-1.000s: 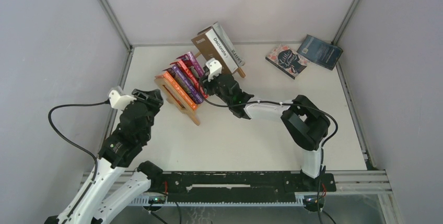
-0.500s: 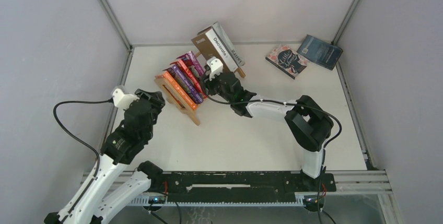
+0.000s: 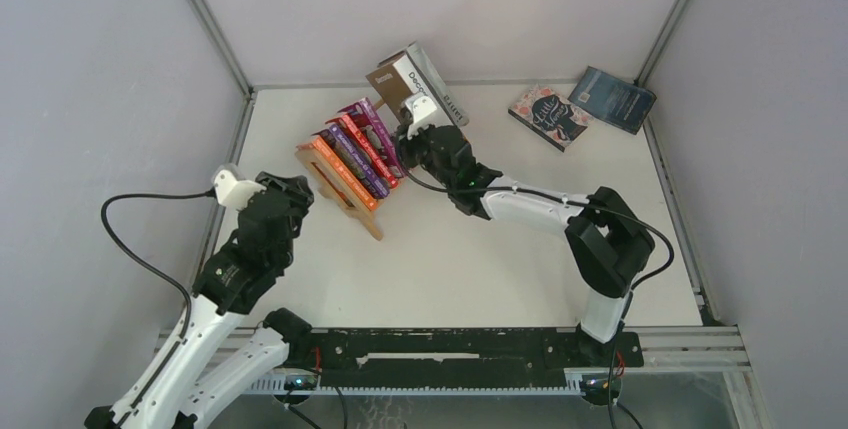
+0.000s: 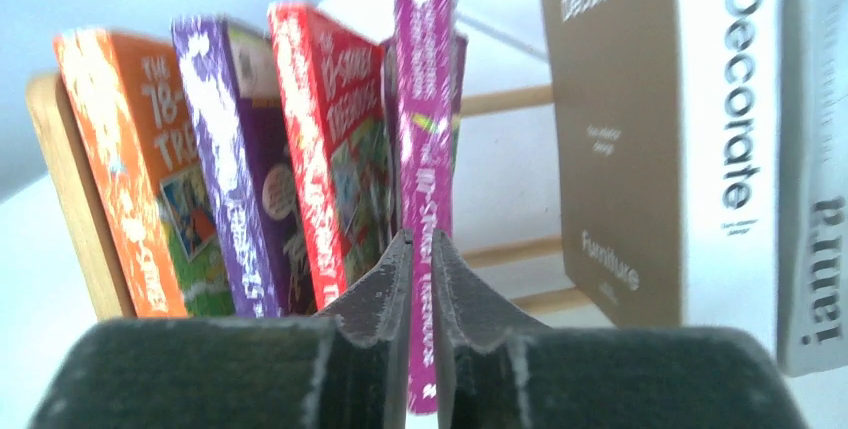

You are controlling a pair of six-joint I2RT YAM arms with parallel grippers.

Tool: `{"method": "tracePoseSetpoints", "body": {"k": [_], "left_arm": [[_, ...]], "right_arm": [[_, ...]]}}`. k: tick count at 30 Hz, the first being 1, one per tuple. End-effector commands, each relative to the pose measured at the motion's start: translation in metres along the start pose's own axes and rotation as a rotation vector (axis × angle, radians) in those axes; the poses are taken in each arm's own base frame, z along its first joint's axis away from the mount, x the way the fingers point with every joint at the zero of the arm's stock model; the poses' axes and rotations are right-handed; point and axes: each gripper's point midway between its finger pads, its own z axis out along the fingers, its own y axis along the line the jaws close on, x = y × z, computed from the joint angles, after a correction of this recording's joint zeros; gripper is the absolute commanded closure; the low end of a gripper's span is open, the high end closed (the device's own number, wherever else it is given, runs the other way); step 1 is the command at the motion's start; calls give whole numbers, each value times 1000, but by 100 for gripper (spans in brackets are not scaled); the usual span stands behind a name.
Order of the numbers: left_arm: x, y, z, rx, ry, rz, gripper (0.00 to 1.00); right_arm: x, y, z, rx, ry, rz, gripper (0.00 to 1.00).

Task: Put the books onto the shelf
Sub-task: Place the book on the shelf.

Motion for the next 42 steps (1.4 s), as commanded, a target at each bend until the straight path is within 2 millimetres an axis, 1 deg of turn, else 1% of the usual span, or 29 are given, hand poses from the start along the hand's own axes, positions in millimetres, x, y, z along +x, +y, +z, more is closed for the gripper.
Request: {"method": "tracePoseSetpoints", "body": {"k": [1, 2, 5, 9, 13, 16, 22, 24, 28, 33, 36, 37, 42], "left_arm": [[-13, -8, 2, 4, -47, -49, 56], [-11, -8, 4, 5, -47, -50, 57], [-2, -6, 10, 1, -41, -49, 60], [8, -4, 17, -4, -31, -43, 64], [14, -3, 23, -5, -33, -49, 69], [20, 0, 29, -13, -30, -47, 71], [28, 9, 38, -29, -24, -57, 76], [30, 12, 42, -32, -20, -61, 77], [32, 16, 49, -41, -16, -71, 77], [35, 15, 61, -44, -8, -76, 78], [39, 14, 69, -40, -4, -85, 79], [40, 14, 72, -39, -2, -89, 80], [48, 17, 83, -39, 9, -110, 82]], "right_arm": [[-70, -21, -4, 45, -146, 29, 87], [-71, -22, -2, 47, -148, 43, 89], [-65, -28, 8, 50, -125, 58, 96], [-50, -28, 24, 44, -95, 60, 100], [-38, -28, 42, 34, -71, 57, 100], [-33, -29, 54, 28, -66, 47, 100], [-24, -41, 75, 31, -54, 34, 100], [-18, -46, 82, 30, -40, 32, 100], [-14, -53, 92, 24, -24, 33, 100], [-2, -58, 103, -45, 12, 4, 100], [6, -58, 108, -98, 35, 0, 100], [12, -59, 111, -111, 47, -4, 100], [23, -59, 118, -164, 69, -25, 100]]}}
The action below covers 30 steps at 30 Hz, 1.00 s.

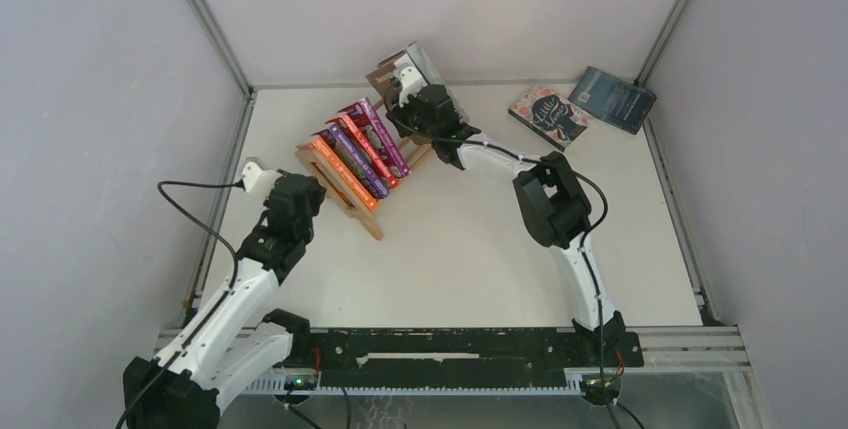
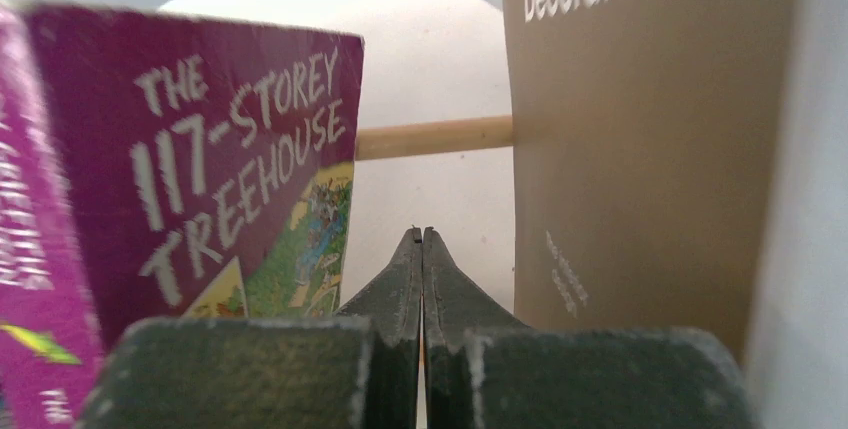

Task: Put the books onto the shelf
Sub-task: Place the book on the shelf.

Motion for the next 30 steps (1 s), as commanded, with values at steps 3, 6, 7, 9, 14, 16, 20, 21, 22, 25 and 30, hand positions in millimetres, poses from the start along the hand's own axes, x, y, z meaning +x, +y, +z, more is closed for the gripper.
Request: {"method": "tracePoseSetpoints", "body": {"k": [3, 6, 7, 9, 14, 16, 20, 21, 22, 25, 30], "left_arm": [[2, -7, 13, 47, -7, -65, 83], [6, -3, 18, 44, -2, -71, 84], [7, -3, 19, 46, -1, -74, 84], [9, 0, 22, 46, 3, -78, 85], [10, 3, 27, 60, 1, -97, 85], [10, 4, 29, 70, 6, -101, 86], [13, 3, 34, 108, 31, -119, 86], [13, 2, 36, 114, 36, -121, 87], [13, 1, 37, 118, 43, -121, 87], [13, 1, 41, 124, 59, -118, 87], [13, -6, 46, 146, 84, -110, 87]], "right_arm": [[-9, 7, 10, -105, -14, -46, 100], [-4, 13, 15, -143, -3, -52, 100], [-2, 15, 17, -154, 2, -53, 100], [3, 22, 20, -183, 11, -51, 100], [17, 42, 29, -243, 40, -51, 100], [17, 50, 31, -255, 47, -65, 100], [19, 60, 35, -298, 72, -64, 100], [19, 63, 35, -313, 80, -61, 100], [18, 66, 34, -333, 90, -58, 100], [23, 77, 31, -381, 148, -43, 100], [34, 92, 27, -425, 208, -20, 100]]}}
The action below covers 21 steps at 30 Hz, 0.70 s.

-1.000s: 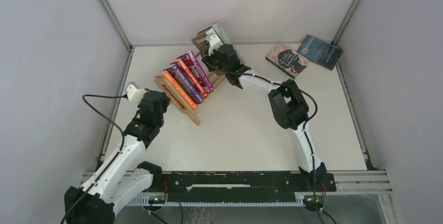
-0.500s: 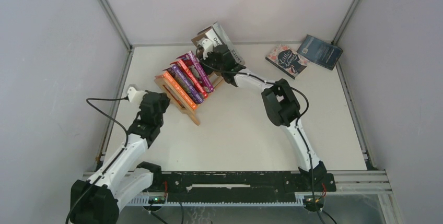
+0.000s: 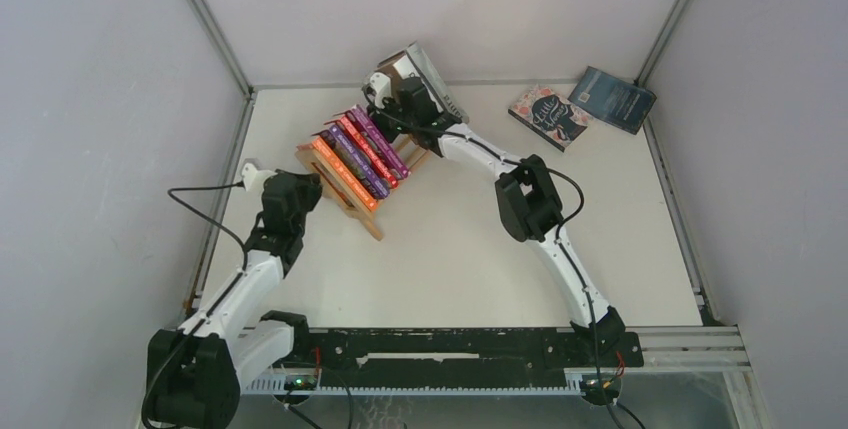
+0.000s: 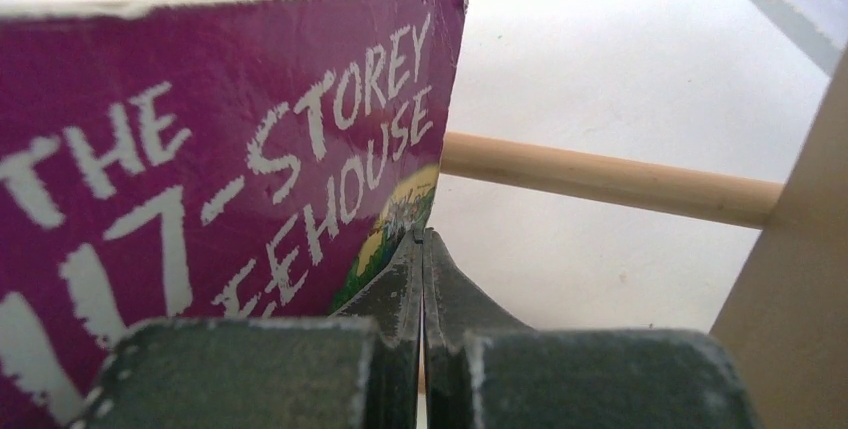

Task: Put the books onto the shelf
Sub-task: Place the book on the shelf.

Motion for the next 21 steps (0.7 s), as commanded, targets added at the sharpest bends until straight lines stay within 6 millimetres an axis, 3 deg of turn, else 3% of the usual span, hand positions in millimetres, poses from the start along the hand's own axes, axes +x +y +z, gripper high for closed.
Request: {"method": "tracePoseSetpoints", "body": {"k": [1, 7, 12, 21], "left_arm": [[-1, -21, 5, 79, 27, 4, 87], [6, -28, 10, 101, 68, -6, 89], [5, -33, 11, 121, 67, -17, 93], [3, -40, 10, 151, 64, -38, 96]], "right_arm": [[5, 31, 4, -99, 57, 19, 100], [11, 36, 0, -123, 92, 124, 100], [4, 35, -8, -172, 72, 290, 100], [-8, 53, -11, -254, 60, 457, 100]]}}
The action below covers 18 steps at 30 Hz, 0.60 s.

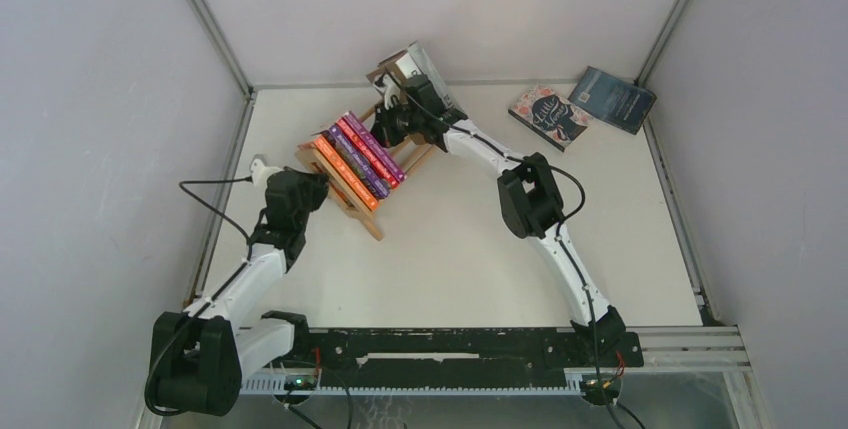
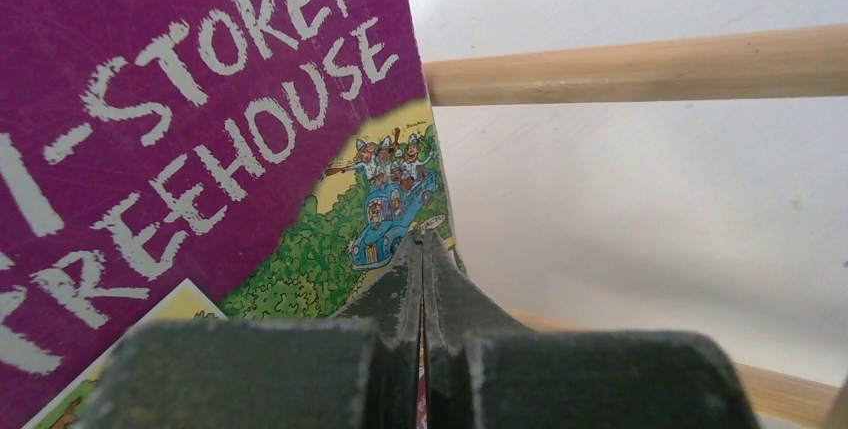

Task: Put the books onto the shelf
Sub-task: Place the book on the shelf.

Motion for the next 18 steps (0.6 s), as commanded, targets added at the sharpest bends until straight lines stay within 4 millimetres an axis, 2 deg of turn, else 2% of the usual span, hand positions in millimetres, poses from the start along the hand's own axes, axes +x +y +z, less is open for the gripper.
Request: {"method": "tracePoseSetpoints", "body": {"k": [1, 9, 18], "left_arm": [[-19, -37, -2, 115, -38, -31, 96], [-23, -37, -10, 112, -44, -13, 99], [-31, -3, -30, -15, -100, 26, 100]], "right_arm": [[-12, 40, 4, -130, -15, 101, 100], [-3, 49, 10, -127, 17, 155, 100], [-4, 31, 12, -26, 19, 171, 100]]}}
